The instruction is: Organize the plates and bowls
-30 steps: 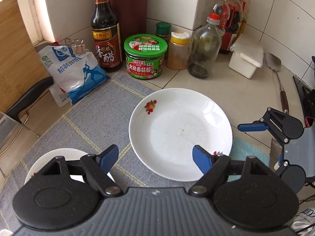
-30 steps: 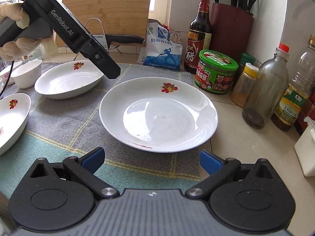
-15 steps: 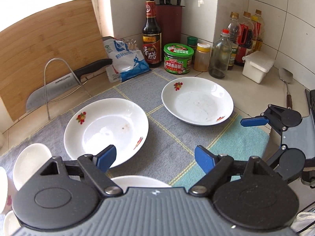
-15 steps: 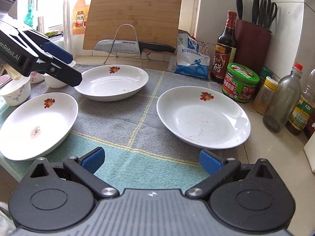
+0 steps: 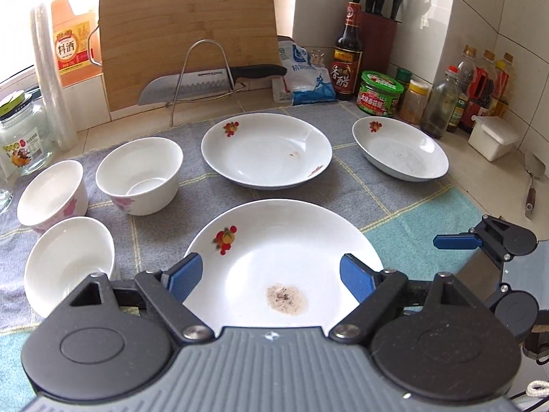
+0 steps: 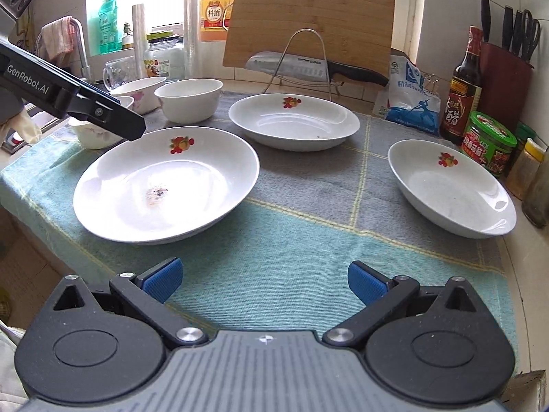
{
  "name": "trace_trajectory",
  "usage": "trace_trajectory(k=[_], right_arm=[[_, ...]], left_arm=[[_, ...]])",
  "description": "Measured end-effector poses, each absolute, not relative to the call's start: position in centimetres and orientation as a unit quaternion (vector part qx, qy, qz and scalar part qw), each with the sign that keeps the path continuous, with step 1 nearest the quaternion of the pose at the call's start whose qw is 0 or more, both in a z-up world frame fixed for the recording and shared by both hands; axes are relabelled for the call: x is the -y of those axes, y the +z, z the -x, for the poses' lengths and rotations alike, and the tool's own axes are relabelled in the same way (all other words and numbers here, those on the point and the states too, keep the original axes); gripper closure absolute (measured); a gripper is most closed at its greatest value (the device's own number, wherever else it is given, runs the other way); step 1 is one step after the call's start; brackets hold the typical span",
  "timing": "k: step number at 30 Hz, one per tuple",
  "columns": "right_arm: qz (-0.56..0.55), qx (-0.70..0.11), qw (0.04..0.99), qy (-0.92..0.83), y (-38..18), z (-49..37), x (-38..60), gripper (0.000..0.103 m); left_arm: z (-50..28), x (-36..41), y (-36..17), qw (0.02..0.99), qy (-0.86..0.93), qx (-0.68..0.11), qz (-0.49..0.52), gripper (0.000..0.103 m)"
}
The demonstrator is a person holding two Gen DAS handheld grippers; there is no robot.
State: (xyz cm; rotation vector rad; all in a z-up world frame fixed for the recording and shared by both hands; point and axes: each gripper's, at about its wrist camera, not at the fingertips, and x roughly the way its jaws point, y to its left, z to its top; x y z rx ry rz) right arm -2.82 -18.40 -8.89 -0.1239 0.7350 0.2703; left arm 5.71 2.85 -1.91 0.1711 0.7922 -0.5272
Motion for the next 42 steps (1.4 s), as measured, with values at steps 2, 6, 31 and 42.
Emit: trace_trajectory(k=[2, 6, 31, 42], right_arm=[[0.068, -0.361, 0.919, 0.144, -9.2, 2.9, 17.4, 0.0], [0.078, -0.36, 0.914, 0.171, -9.5, 2.8, 15.7, 0.0], [0.095, -0.335, 0.896, 0.276, -11.1, -0.7, 13.7, 0.0], [0.106, -0.308, 0.896, 0.302, -11.6, -0.8, 13.8, 0.0]], left_arm=[[-5.6, -3.5, -2.1, 0.887, -0.247, -0.384, -0.072, 0.016], [-5.3, -4.6, -2.1, 0.889, -0.241, -0.384, -0.07, 0.016], [-11.1, -2.4, -3.4, 0.843, -0.256, -0.449, -0.147, 0.016], [-14.8, -0.7, -5.4, 0.795, -0.283, -0.512, -0.16, 0.027]])
